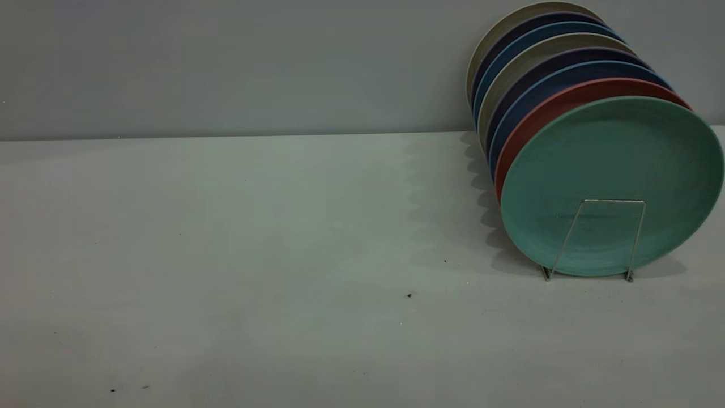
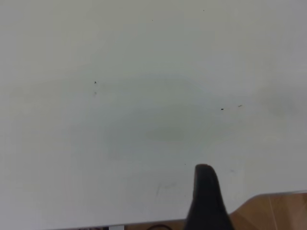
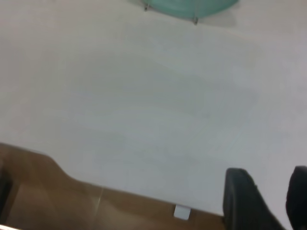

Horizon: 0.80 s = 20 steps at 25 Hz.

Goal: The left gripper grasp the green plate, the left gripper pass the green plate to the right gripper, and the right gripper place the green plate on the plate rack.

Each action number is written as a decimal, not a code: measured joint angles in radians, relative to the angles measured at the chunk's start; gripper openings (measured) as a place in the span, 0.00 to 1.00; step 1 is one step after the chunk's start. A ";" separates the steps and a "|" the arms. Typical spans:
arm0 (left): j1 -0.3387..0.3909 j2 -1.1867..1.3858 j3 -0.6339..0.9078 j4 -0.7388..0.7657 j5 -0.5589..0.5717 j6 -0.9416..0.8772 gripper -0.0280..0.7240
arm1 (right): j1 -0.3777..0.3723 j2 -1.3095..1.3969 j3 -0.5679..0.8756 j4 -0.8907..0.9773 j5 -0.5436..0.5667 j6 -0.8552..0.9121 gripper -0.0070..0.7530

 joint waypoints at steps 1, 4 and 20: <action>0.000 0.000 0.000 0.000 0.000 0.000 0.79 | 0.000 -0.018 0.000 0.000 0.000 0.001 0.32; 0.000 0.000 0.000 0.000 0.000 0.000 0.79 | 0.000 -0.079 0.000 0.000 0.000 0.008 0.32; 0.000 0.000 0.000 0.000 0.000 0.000 0.79 | 0.000 -0.213 0.000 -0.026 0.002 0.078 0.32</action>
